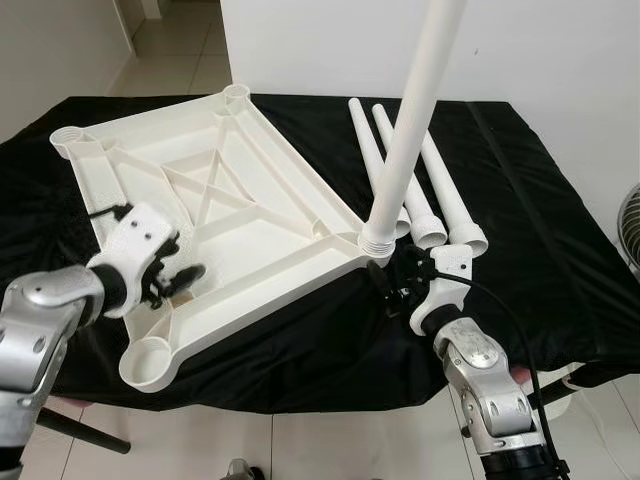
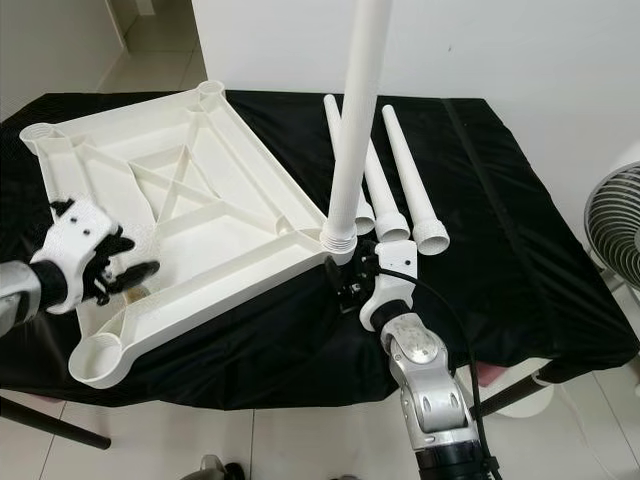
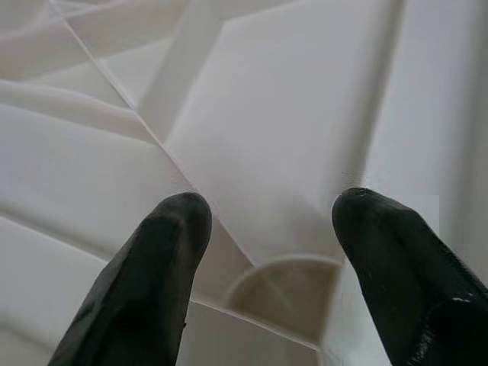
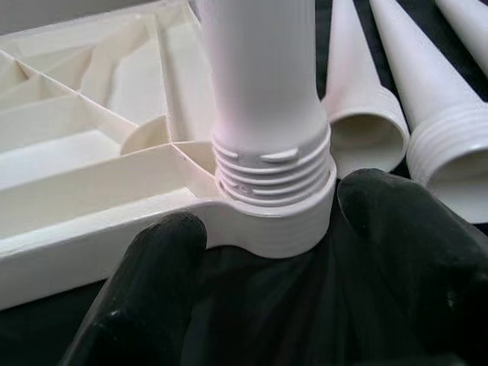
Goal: Building children table
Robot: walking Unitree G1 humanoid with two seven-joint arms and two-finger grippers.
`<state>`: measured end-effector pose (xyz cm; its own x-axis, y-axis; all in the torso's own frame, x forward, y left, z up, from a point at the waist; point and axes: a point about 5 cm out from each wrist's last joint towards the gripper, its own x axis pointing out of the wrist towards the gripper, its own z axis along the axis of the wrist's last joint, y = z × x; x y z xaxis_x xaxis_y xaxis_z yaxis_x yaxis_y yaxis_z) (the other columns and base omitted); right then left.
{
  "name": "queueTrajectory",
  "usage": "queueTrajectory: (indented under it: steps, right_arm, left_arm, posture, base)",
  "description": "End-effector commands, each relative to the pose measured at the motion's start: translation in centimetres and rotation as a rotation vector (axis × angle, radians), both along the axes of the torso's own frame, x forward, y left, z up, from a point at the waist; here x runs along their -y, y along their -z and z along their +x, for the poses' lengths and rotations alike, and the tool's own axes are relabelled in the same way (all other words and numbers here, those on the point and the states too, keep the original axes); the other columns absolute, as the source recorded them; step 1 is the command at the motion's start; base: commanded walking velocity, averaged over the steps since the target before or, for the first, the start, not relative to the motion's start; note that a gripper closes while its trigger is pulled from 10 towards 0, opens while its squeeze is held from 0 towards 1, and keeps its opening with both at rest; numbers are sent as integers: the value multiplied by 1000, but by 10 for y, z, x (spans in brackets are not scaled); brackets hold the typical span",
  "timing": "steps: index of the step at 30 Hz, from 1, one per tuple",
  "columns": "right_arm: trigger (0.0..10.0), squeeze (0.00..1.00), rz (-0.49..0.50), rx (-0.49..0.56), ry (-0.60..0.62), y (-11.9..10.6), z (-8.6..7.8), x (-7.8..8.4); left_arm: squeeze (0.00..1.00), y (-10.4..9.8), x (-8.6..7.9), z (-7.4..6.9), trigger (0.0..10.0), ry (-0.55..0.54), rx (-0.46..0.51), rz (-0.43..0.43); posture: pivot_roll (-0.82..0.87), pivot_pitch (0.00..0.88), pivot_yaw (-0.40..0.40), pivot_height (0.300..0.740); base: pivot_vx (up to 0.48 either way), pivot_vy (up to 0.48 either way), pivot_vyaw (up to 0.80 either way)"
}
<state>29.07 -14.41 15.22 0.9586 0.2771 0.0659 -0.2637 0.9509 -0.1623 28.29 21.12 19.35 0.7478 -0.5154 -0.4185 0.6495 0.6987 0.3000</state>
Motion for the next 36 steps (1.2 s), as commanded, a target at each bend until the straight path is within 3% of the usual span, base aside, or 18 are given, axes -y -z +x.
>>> queueTrajectory:
  steps: [1, 5, 13, 22, 27, 32, 33, 34, 35, 36]
  right_arm:
    - [10000, 0, 3, -8, 26, 1, 2, 5]
    - [10000, 0, -4, 8, 16, -4, 7, 2]
    - [10000, 0, -5, 8, 16, -3, 6, 1]
    - [10000, 0, 6, 9, 15, -2, 5, 0]
    - [10000, 0, 3, 10, 14, -2, 5, -1]
    - [10000, 0, 8, 11, 9, -2, 6, -2]
    - [10000, 0, 8, 13, 3, -2, 6, -4]
    - [10000, 0, 8, 13, 3, -2, 6, -4]
    - [10000, 0, 8, 15, -1, -3, 6, -5]
    - [10000, 0, 8, 15, -1, -3, 6, -5]
  left_arm:
    - [0, 1, 5, 1, 10000, 20, -16, -15]
    - [0, 7, 17, 16, 10000, 67, -31, -13]
    - [0, 7, 25, 17, 10000, 115, -39, -27]
    - [0, 27, 37, 31, 10000, 121, -70, 5]
    - [0, 28, 42, 30, 10000, 145, -98, -63]
    - [0, 36, 39, 33, 10000, 105, -110, -1]
    - [0, 40, 36, 37, 6941, 68, -118, 11]
    - [0, 40, 36, 37, 6941, 68, -118, 11]
    - [0, 42, 35, 39, 275, 42, -124, 15]
    - [0, 42, 35, 39, 275, 42, -124, 15]
  posture:
    - [21, 113, 9, 740]
    - [10, 113, 11, 740]
    - [5, 114, 13, 740]
    - [0, 119, 15, 740]
    - [-5, 122, 14, 740]
    - [-1, 118, 13, 740]
    - [-1, 117, 14, 740]
    - [-1, 117, 14, 740]
    - [-1, 117, 14, 740]
    - [-1, 117, 14, 740]
  base:
    - [0, 0, 0]
    - [0, 0, 0]
    - [0, 0, 0]
    - [0, 0, 0]
    - [0, 0, 0]
    - [0, 0, 0]
    - [0, 0, 0]
    - [0, 0, 0]
    - [0, 0, 0]
    - [0, 0, 0]
